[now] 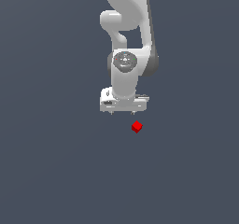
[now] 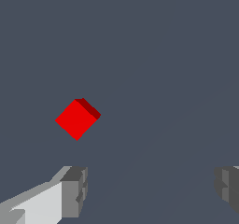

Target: Pick up the red cube and move it to a goal position.

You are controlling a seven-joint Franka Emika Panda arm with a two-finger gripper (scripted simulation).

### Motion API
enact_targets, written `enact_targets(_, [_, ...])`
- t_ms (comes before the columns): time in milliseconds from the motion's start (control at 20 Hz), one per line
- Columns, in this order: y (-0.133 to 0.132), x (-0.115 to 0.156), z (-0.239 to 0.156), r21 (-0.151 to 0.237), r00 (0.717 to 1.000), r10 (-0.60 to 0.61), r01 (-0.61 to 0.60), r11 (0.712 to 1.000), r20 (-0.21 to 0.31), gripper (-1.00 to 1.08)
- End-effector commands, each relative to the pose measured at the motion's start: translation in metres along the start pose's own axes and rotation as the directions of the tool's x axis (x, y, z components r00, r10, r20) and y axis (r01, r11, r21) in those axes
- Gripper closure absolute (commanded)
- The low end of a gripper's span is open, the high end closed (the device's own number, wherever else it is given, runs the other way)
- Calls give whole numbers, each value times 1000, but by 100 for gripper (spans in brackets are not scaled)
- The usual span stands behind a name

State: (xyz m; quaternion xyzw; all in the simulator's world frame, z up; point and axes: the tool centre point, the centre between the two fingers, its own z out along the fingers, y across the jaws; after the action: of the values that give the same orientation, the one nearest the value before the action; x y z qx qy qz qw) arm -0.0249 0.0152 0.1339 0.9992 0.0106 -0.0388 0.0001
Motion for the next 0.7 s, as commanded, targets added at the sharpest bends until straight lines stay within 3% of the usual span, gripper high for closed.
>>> enact_targets(0, [0, 0, 0, 0, 1000, 0, 0, 1000, 0, -92])
enact_targets(650, [-11, -1, 15, 5, 995, 104, -104, 995, -10, -92])
